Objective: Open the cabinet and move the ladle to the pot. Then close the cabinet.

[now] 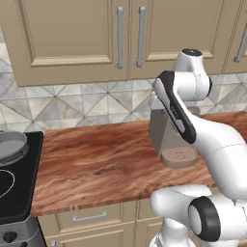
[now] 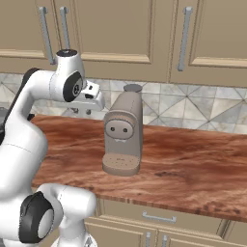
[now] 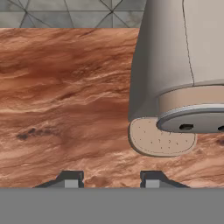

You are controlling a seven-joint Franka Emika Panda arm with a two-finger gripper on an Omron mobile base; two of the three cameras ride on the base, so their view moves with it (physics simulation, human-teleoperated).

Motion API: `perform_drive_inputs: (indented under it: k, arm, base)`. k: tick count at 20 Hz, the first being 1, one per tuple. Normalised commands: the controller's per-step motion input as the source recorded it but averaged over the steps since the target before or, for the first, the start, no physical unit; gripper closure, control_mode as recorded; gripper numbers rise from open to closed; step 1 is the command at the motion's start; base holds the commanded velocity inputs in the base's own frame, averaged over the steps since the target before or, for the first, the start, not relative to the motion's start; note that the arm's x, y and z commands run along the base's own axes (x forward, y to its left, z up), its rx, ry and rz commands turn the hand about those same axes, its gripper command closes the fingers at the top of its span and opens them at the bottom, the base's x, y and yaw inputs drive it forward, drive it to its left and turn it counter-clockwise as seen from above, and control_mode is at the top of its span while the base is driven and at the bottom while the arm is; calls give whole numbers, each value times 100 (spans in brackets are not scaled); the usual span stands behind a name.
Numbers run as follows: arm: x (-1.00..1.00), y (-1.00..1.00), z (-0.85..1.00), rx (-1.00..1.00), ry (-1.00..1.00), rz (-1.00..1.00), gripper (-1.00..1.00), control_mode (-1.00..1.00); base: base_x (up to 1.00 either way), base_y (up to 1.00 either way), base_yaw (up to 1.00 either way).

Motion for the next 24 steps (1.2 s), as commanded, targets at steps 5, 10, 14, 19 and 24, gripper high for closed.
perform_drive_inputs:
  k: [5,10,14,19,24]
  arm:
    - [-21,0,0,0,-2,0,-100,-100]
    - [-59,1,11,0,-25,-3,-100,-100]
    - [-26,2,43,0,-11,0,-100,-100]
    - [-6,4,55,-2,-2,0,-100,-100]
    - [0,2,56,-1,0,0,-100,-100]
  base:
    - [0,0,0]
    - [0,0,0]
    - [0,0,0]
    - [0,0,0]
    - [0,0,0]
